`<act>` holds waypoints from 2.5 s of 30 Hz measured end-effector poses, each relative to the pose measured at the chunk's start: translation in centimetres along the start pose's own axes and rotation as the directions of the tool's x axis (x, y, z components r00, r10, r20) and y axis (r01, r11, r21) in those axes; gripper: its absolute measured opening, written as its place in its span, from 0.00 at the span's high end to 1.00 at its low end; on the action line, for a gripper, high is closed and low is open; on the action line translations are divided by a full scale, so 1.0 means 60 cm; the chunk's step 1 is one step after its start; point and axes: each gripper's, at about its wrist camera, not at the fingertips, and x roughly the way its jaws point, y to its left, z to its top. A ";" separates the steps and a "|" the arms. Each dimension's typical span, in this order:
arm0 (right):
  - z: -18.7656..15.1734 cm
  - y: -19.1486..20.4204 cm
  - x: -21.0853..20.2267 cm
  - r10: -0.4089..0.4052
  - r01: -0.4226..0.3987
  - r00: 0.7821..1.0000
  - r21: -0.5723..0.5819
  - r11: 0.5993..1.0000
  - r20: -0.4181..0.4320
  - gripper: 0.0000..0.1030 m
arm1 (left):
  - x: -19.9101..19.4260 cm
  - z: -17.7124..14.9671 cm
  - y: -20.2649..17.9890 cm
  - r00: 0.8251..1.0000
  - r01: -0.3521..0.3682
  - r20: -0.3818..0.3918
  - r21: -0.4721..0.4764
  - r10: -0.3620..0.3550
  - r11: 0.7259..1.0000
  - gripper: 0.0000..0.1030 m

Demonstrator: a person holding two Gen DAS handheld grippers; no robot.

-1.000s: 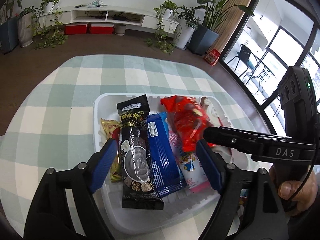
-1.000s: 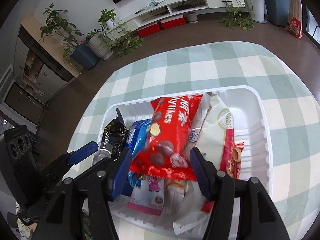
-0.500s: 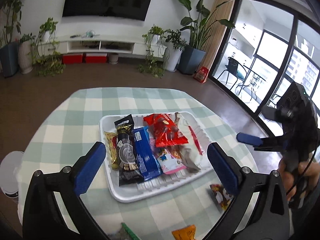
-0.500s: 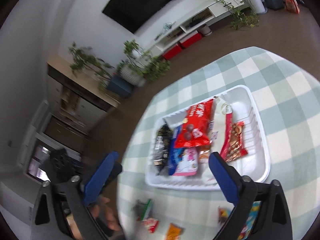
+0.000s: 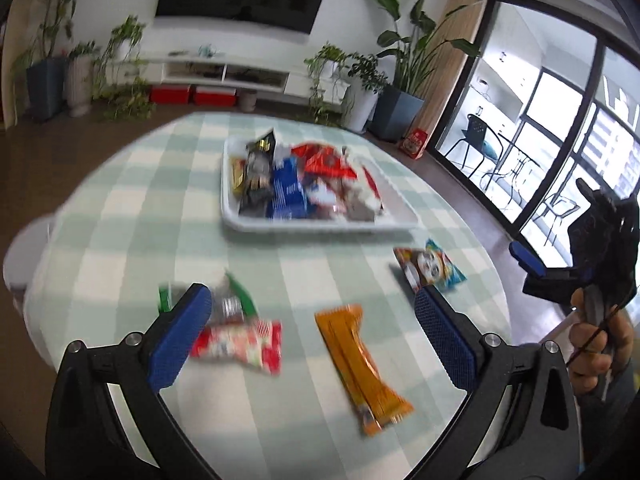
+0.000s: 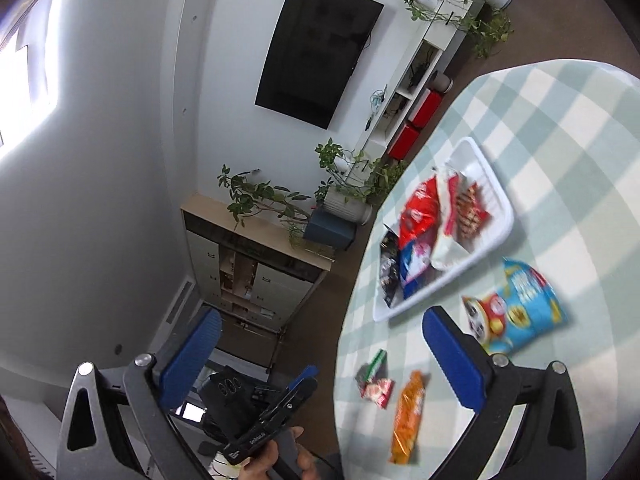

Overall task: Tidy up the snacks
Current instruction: 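Move both tools back toward the remaining snacks on the table, then grasp the orange snack bar with the right tool, then grasp the green-topped nut bag with the left tool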

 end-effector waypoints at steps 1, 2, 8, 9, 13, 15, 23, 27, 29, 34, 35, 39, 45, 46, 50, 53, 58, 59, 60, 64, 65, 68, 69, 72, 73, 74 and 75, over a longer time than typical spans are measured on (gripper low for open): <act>-0.010 -0.003 -0.006 -0.015 0.015 1.000 0.002 1.000 -0.009 0.00 | -0.006 -0.018 0.004 1.000 0.013 -0.005 -0.036 -0.013 0.999 0.00; -0.019 -0.009 -0.011 -0.027 0.027 0.999 0.012 1.000 -0.023 0.00 | -0.010 -0.033 0.007 1.000 0.022 -0.010 -0.064 -0.023 0.998 0.00; -0.065 -0.037 -0.030 -0.097 0.100 0.993 0.046 0.994 -0.069 0.00 | -0.006 -0.091 -0.008 0.995 0.045 -0.083 -0.065 -0.050 0.997 0.00; -0.071 -0.041 -0.028 -0.099 0.104 0.992 0.057 0.993 -0.080 0.00 | -0.006 -0.095 -0.012 0.995 0.049 -0.086 -0.061 -0.054 0.997 0.00; -0.096 -0.040 -0.008 -0.176 0.181 0.970 0.013 0.983 -0.168 0.00 | -0.003 -0.086 -0.010 0.995 0.046 -0.086 -0.050 -0.050 0.998 0.00; -0.107 -0.033 0.000 -0.185 0.183 0.965 -0.029 0.983 -0.186 0.00 | -0.002 -0.076 -0.003 0.994 0.046 -0.092 -0.049 -0.051 0.998 0.00; -0.141 -0.018 0.043 -0.320 0.284 0.916 -0.170 0.944 -0.243 0.00 | -0.018 -0.042 0.027 0.995 0.033 -0.091 0.051 -0.028 0.998 0.00; -0.156 0.010 0.075 -0.456 0.372 0.863 -0.338 0.865 -0.218 0.07 | -0.026 0.002 0.054 0.996 -0.016 -0.079 0.168 0.029 0.986 0.01; -0.163 0.022 0.096 -0.537 0.427 0.825 -0.426 0.798 -0.179 0.11 | -0.028 0.021 0.063 0.996 -0.017 -0.083 0.229 0.037 0.973 0.01; -0.182 0.040 0.164 -0.612 0.441 0.767 -0.534 0.721 -0.193 0.16 | -0.020 0.039 0.074 0.994 -0.004 -0.102 0.349 0.042 0.937 0.01; -0.187 0.042 0.178 -0.625 0.440 0.756 -0.554 0.706 -0.195 0.16 | -0.017 0.038 0.073 0.993 0.004 -0.111 0.364 0.039 0.931 0.01; -0.206 0.036 0.230 -0.661 0.431 0.715 -0.601 0.674 -0.228 0.27 | -0.007 0.025 0.057 0.991 0.043 -0.132 0.433 0.016 0.900 0.01; -0.216 0.013 0.265 -0.726 0.454 0.655 -0.660 0.599 -0.208 0.44 | 0.039 0.022 0.047 0.977 0.111 -0.211 0.543 0.008 0.832 0.01; -0.217 0.013 0.265 -0.740 0.457 0.642 -0.677 0.577 -0.198 0.46 | 0.050 0.027 0.050 0.973 0.118 -0.228 0.556 0.014 0.823 0.02; -0.218 0.011 0.262 -0.766 0.464 0.619 -0.707 0.534 -0.173 0.67 | 0.090 0.059 0.068 0.952 0.159 -0.304 0.588 0.035 0.793 0.21; -0.213 0.009 0.252 -0.768 0.464 0.615 -0.707 0.534 -0.176 0.70 | 0.111 0.071 0.073 0.929 0.210 -0.367 0.617 0.041 0.759 0.22; -0.216 0.011 0.251 -0.774 0.451 0.607 -0.724 0.523 -0.180 0.70 | 0.149 0.071 0.082 0.868 0.298 -0.491 0.632 0.072 0.716 0.22; -0.216 0.011 0.251 -0.773 0.450 0.607 -0.724 0.523 -0.182 0.70 | 0.154 0.072 0.086 0.858 0.309 -0.509 0.620 0.070 0.721 0.22; -0.215 0.011 0.251 -0.773 0.449 0.608 -0.723 0.525 -0.184 0.70 | 0.160 0.074 0.089 0.849 0.322 -0.525 0.608 0.063 0.725 0.22; -0.213 0.009 0.251 -0.768 0.443 0.609 -0.719 0.536 -0.197 0.70 | 0.183 0.080 0.106 0.811 0.354 -0.583 0.557 0.050 0.752 0.25; -0.213 0.009 0.250 -0.767 0.442 0.610 -0.717 0.538 -0.199 0.70 | 0.190 0.081 0.112 0.800 0.360 -0.598 0.539 0.045 0.761 0.28; -0.213 0.010 0.249 -0.766 0.441 0.611 -0.717 0.539 -0.200 0.70 | 0.204 0.083 0.125 0.785 0.370 -0.620 0.493 0.020 0.787 0.31; -0.214 0.010 0.249 -0.766 0.441 0.611 -0.717 0.540 -0.200 0.70 | 0.206 0.085 0.129 0.782 0.375 -0.624 0.474 0.003 0.796 0.38; -0.214 0.010 0.249 -0.763 0.437 0.614 -0.718 0.541 -0.202 0.70 | 0.205 0.089 0.129 0.783 0.391 -0.621 0.450 -0.033 0.803 0.63; -0.214 0.010 0.249 -0.763 0.436 0.613 -0.718 0.542 -0.203 0.70 | 0.204 0.089 0.127 0.785 0.389 -0.619 0.458 -0.027 0.800 0.63; -0.214 0.010 0.249 -0.763 0.436 0.613 -0.718 0.543 -0.205 0.70 | 0.203 0.088 0.124 0.788 0.384 -0.616 0.465 -0.021 0.798 0.63; -0.214 0.010 0.250 -0.763 0.436 0.613 -0.717 0.543 -0.205 0.70 | 0.203 0.087 0.122 0.789 0.377 -0.614 0.465 -0.015 0.801 0.63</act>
